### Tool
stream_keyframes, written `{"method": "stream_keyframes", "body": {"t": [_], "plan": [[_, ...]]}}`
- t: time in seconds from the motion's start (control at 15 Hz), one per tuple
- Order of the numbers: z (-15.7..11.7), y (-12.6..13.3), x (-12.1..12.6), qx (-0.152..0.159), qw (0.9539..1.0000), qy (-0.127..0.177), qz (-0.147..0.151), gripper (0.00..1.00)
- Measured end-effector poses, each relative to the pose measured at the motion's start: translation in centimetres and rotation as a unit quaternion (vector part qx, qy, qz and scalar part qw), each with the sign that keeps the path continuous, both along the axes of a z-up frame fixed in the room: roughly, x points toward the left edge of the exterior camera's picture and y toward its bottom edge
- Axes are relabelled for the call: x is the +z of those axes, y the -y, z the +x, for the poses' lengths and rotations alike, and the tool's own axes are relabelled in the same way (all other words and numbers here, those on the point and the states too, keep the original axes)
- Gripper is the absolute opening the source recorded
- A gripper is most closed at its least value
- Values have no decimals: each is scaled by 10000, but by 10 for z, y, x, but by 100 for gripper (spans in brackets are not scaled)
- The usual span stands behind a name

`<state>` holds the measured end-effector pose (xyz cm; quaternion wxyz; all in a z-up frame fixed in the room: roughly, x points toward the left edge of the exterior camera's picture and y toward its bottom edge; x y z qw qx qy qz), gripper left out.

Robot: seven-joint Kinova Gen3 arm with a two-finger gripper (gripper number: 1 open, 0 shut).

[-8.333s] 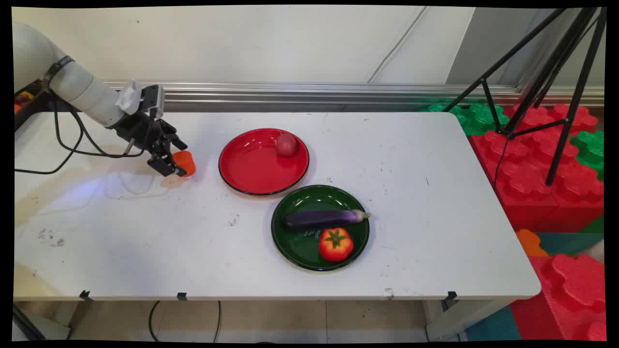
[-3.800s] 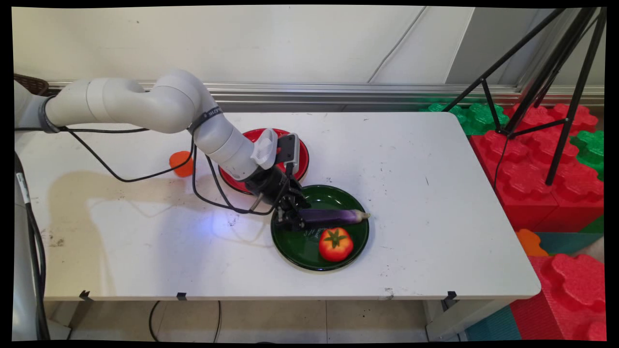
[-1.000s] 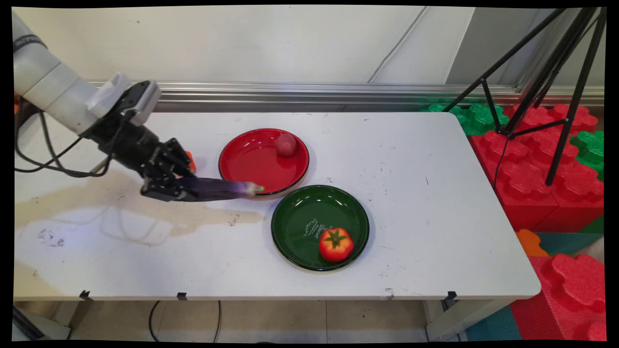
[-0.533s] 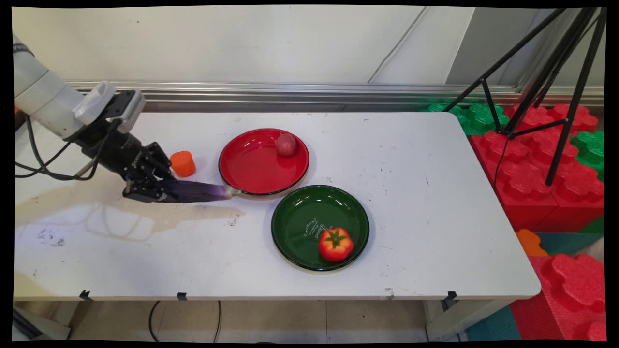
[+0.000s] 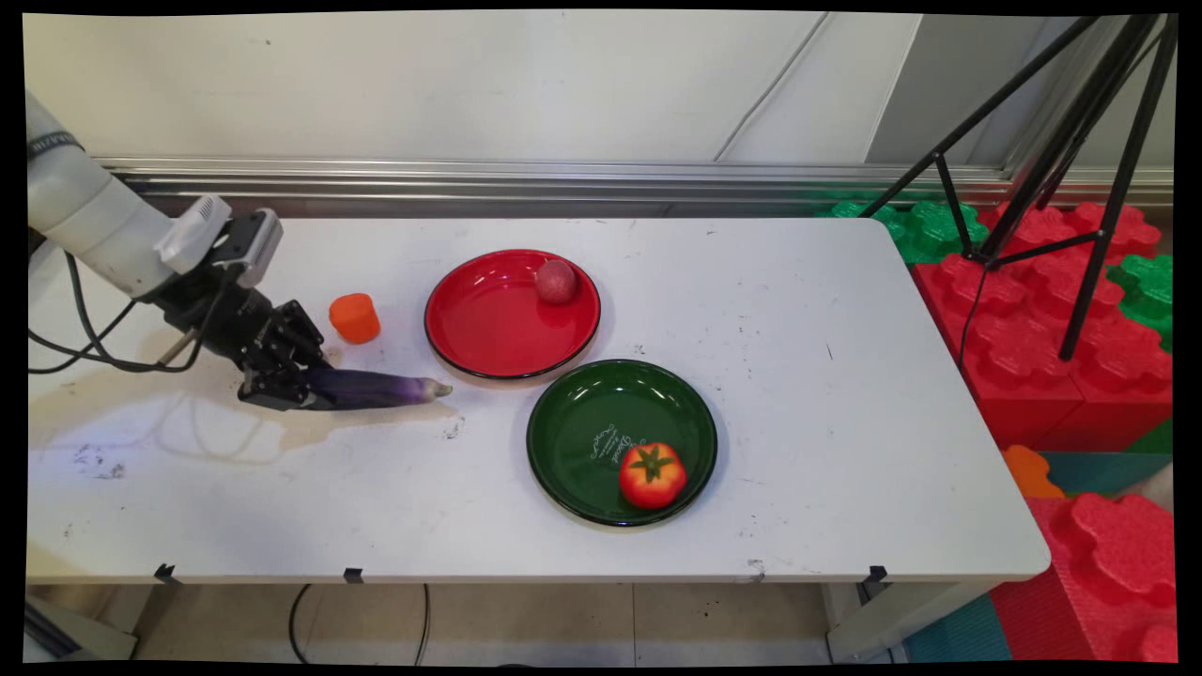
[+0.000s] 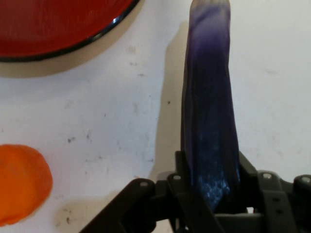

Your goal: Place the picked object on the table

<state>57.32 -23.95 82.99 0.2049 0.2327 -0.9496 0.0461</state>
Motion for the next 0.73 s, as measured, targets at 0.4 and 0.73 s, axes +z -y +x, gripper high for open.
{"method": "stream_keyframes", "body": {"t": [0.4,0.73], "plan": [[12,3,-25,34,10000,13,70,100],[16,1,-31,79,9998,-91,125,100]]}}
